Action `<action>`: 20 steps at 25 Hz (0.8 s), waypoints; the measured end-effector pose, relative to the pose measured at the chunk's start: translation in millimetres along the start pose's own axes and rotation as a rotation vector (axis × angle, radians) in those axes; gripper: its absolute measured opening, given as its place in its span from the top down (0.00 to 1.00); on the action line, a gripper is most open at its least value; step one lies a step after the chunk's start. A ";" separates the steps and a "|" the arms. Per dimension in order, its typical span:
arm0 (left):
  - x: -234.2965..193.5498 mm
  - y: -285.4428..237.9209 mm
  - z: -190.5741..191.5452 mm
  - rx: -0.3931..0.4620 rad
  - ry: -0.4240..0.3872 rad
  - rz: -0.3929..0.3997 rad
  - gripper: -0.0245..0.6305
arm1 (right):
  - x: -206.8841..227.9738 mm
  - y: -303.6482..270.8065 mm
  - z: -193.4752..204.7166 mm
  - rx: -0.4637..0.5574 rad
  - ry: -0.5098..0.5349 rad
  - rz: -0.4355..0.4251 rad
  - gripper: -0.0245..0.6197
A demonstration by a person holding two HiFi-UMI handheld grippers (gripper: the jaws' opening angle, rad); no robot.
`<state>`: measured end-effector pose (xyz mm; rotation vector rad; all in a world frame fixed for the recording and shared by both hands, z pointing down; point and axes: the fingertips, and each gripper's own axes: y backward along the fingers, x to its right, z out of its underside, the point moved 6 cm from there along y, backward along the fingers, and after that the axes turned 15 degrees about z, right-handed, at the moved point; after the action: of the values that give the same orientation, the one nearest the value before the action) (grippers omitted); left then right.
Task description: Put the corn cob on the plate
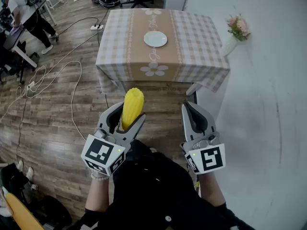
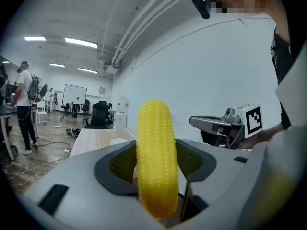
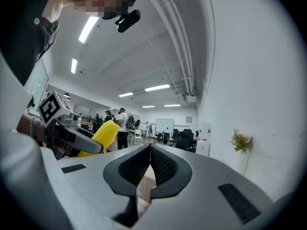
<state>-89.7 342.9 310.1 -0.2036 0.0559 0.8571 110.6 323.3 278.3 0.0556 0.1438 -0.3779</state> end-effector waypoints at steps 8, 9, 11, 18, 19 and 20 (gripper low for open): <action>6.0 -0.3 -1.8 -0.006 -0.013 -0.009 0.58 | 0.5 4.0 -0.2 0.003 0.004 -0.020 0.90; 6.3 -1.3 -1.9 -0.007 -0.014 -0.010 0.58 | 1.8 4.2 0.3 0.003 0.001 -0.018 0.90; 6.7 -2.8 -1.3 -0.009 -0.017 -0.011 0.58 | 4.5 4.4 1.4 0.006 -0.012 -0.014 0.90; 9.0 -3.0 -1.2 -0.012 -0.016 -0.025 0.58 | 11.3 7.2 1.4 0.007 -0.030 -0.017 0.90; 9.7 -2.9 -1.8 -0.011 -0.016 -0.026 0.58 | 12.0 7.5 1.2 0.008 -0.030 -0.018 0.90; 10.5 -3.2 -2.2 -0.011 -0.017 -0.027 0.58 | 12.8 7.9 1.2 0.008 -0.031 -0.019 0.90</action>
<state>-80.4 348.3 307.1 -0.2065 0.0324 0.8327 125.4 325.8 277.8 0.0564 0.1118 -0.3979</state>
